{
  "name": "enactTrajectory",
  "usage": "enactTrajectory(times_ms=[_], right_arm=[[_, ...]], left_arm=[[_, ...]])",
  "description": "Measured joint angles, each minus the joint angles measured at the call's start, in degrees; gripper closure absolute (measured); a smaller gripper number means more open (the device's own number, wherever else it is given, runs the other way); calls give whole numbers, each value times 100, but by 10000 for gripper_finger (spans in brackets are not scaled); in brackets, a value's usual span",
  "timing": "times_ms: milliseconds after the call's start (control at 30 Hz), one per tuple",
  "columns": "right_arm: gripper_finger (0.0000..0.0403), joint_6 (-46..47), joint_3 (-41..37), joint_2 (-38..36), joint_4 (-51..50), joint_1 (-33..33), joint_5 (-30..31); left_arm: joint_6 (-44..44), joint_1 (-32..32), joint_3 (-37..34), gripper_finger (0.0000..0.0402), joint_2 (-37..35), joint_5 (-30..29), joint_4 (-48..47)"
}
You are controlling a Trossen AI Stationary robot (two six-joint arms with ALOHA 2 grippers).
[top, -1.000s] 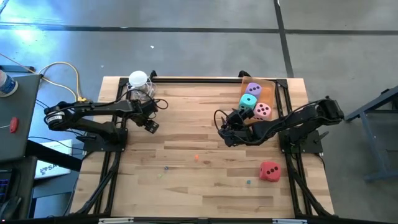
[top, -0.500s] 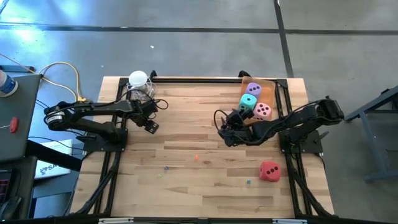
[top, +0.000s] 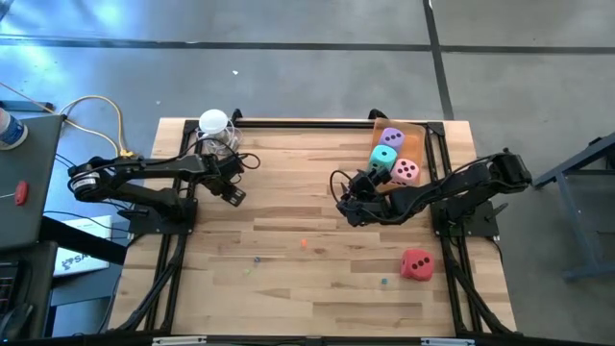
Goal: Pick & Place Dice
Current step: Put the light blue small die into the orange bin
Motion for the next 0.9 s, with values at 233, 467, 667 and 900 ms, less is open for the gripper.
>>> enactTrajectory(times_ms=[233,467,667,900], right_arm=[[109,0,0,0,0,0,0],[109,0,2,-2,130,0,-26],[109,-166,2,-2,662,0,-733],[109,-787,2,-2,2540,-69,-2922]], left_arm=[[124,-1,20,349,0,-9,10],[681,-363,189,348,-9,158,869],[1736,-860,245,348,-32,843,2751],[3784,-1809,247,348,-48,1239,4982]])
